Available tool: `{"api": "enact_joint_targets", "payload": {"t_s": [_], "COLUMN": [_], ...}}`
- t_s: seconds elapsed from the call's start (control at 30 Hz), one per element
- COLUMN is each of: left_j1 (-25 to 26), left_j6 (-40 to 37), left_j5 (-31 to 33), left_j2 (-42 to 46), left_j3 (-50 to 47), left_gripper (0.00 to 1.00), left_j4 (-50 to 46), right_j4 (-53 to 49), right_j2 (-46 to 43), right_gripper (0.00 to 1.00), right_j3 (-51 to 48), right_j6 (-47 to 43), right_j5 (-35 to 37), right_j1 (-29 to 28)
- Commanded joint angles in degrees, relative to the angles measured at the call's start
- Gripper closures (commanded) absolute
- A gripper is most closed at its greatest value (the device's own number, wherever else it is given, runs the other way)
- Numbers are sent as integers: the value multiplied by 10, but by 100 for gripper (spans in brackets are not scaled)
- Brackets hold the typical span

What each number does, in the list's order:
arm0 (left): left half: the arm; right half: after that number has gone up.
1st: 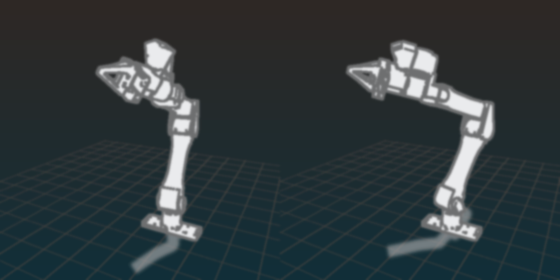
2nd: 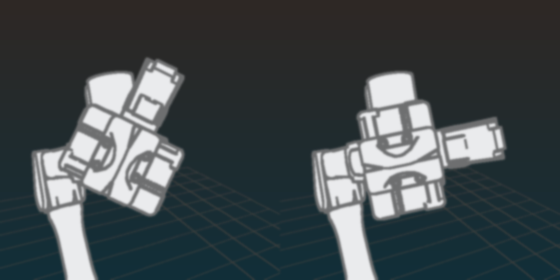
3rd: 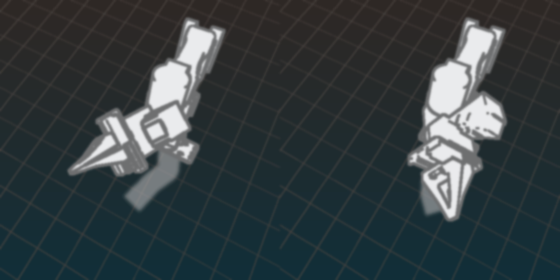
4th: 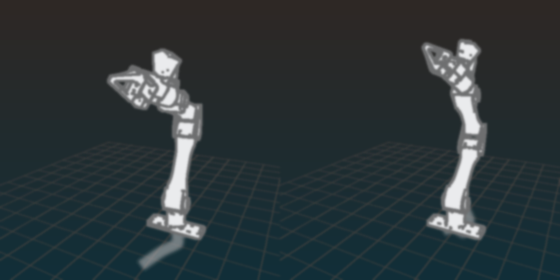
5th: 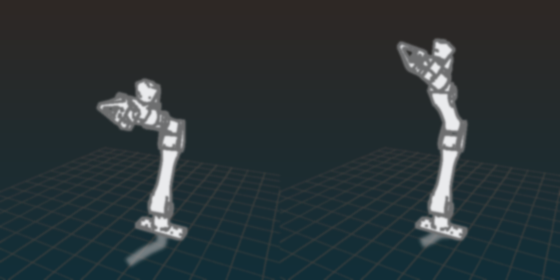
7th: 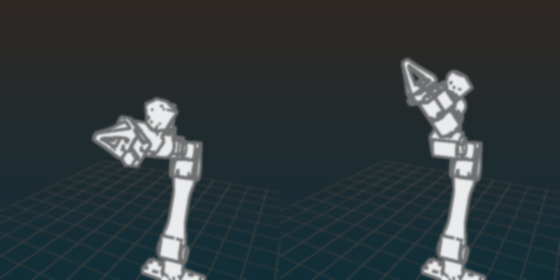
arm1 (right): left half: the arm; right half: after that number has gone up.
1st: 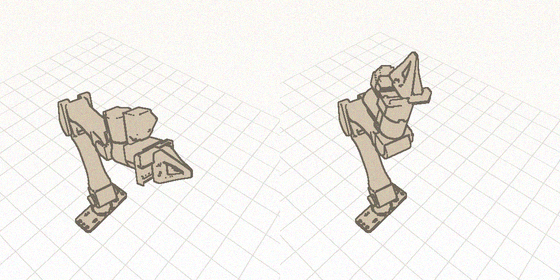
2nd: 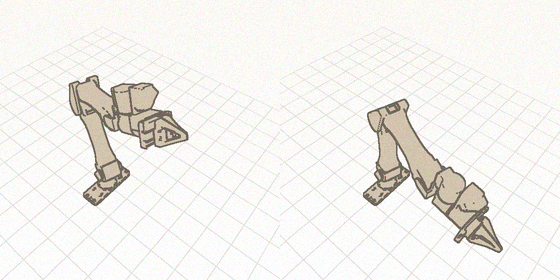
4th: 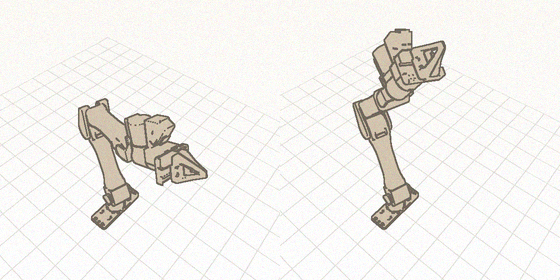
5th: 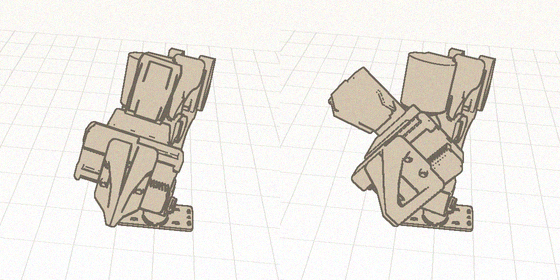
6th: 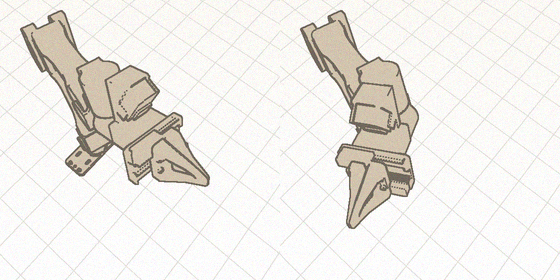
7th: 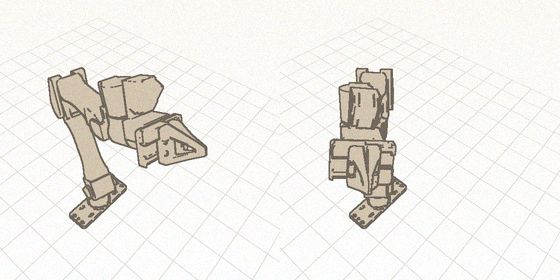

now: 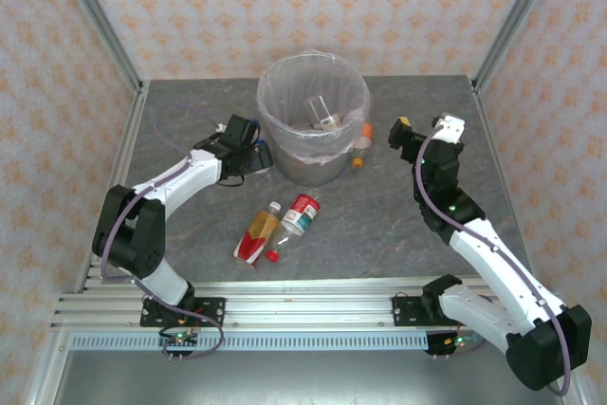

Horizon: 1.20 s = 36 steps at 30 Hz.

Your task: Put the plastic bottles in the bin

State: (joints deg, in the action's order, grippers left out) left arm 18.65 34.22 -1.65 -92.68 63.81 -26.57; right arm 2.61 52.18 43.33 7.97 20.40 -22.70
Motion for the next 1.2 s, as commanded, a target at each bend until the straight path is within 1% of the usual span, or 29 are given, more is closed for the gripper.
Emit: {"api": "enact_joint_targets", "payload": {"t_s": [0.0, 0.1, 0.23, 0.47, 0.53, 0.67, 0.7, 0.8, 1.0, 1.17], "left_j1": [-22, -30, -50, -65, -65, -65, -65, -64, -62, -63], "left_j6": [-15, -33, -21, -21, -25, -33, -48, -60, -69, -74], "left_j5": [-71, -126, -166, -192, -187, -158, -154, -162, -143, -90], "left_j2": [-22, -49, -67, -101, -110, -128, -134, -152, -188, -183], "left_j3": [19, 31, 22, 35, 39, 60, 66, 82, 107, 107], "left_gripper": [0, 0, 0, 0, 0, 1, 1, 3, 8, 9], "left_j4": [2, 14, 60, 72, 66, 31, 23, 10, -22, -48], "right_j4": [11, 11, 7, -4, -5, 0, 3, 7, 10, 9], "right_j2": [-18, -23, -26, -29, -29, -27, -26, -20, -12, -12], "right_gripper": [1, 1, 1, 1, 1, 1, 1, 1, 1, 1], "right_j3": [-4, -7, -9, -8, -10, -14, -15, -15, -13, -13], "right_j6": [12, 18, 21, 27, 31, 36, 37, 40, 45, 41], "right_j5": [19, 18, 15, 9, 9, 9, 8, 6, 0, -1], "right_j1": [5, 8, 9, 9, 10, 11, 10, 11, 11, 12]}}
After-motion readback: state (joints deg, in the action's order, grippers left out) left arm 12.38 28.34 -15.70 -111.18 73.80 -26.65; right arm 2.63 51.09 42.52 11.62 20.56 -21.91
